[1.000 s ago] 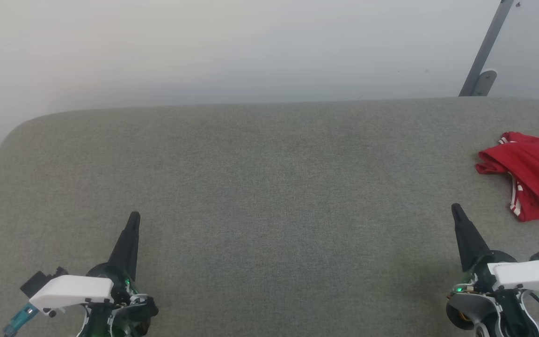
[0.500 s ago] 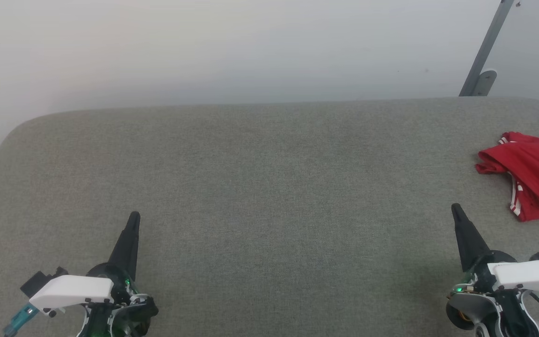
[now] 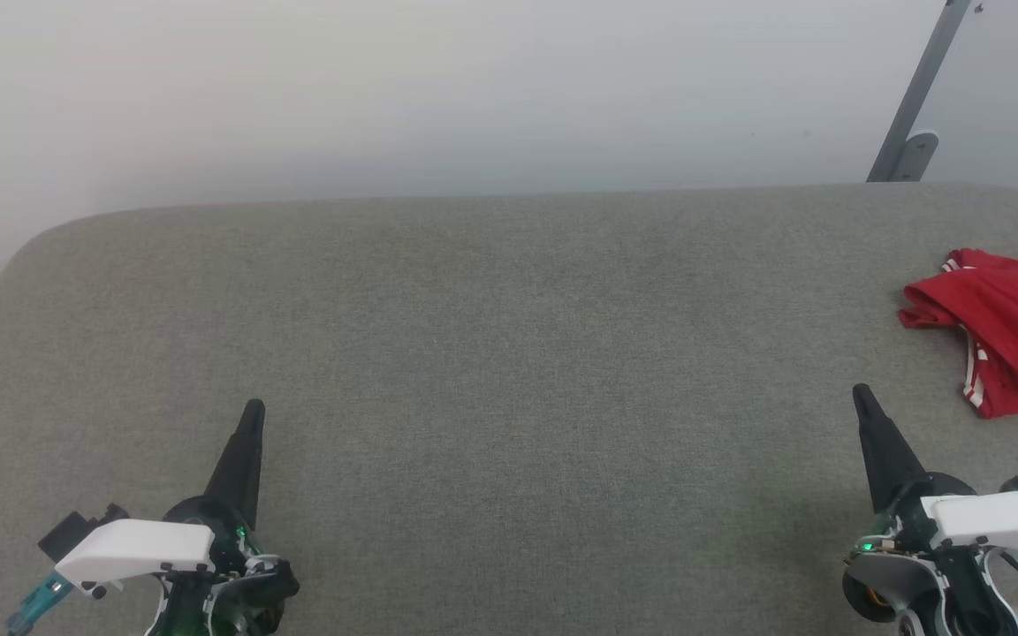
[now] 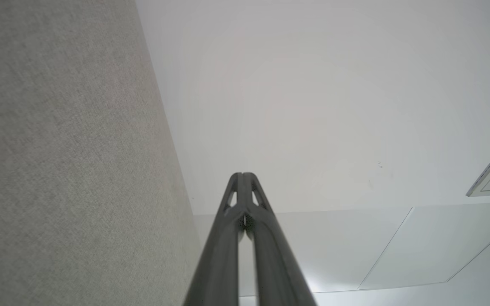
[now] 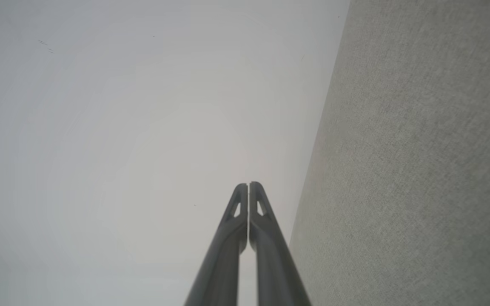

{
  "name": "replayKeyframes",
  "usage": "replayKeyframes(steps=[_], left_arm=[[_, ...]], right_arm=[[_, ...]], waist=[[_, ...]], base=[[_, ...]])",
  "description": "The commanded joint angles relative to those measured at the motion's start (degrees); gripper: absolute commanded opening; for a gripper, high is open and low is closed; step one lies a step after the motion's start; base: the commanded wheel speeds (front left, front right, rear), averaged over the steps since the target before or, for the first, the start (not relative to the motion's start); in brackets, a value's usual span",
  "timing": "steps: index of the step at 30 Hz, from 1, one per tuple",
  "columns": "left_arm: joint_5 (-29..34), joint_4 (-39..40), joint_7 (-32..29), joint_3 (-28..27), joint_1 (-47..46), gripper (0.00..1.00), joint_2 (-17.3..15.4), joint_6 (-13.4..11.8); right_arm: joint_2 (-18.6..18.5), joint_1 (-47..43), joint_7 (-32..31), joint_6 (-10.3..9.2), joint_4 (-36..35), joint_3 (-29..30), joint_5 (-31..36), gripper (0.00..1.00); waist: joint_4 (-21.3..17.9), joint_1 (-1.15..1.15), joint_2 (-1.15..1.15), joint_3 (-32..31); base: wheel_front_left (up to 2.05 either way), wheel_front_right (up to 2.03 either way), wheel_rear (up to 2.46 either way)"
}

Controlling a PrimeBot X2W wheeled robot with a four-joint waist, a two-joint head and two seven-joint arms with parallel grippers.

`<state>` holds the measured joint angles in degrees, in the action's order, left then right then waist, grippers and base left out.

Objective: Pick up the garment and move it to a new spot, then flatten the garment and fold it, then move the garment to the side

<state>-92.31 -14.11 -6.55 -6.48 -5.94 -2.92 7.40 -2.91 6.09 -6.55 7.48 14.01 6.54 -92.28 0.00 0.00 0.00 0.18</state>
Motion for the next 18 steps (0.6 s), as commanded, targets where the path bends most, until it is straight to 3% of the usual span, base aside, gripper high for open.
replayKeyframes(steps=[1, 18], left_arm=[[-0.2, 0.2, -0.2, 0.0, -0.6, 0.00, 0.2, 0.2], [-0.2, 0.2, -0.2, 0.0, -0.7, 0.00, 0.2, 0.2]], right_arm=[[0.2, 0.3, -0.1, 0.02, -0.1, 0.0, -0.3, 0.00], [0.2, 0.3, -0.1, 0.02, -0.1, 0.0, -0.3, 0.00]], waist=[[0.0, 0.00, 0.00, 0.0], [0.0, 0.00, 0.00, 0.0]], base=[[0.00, 0.00, 0.00], [0.00, 0.00, 0.00]])
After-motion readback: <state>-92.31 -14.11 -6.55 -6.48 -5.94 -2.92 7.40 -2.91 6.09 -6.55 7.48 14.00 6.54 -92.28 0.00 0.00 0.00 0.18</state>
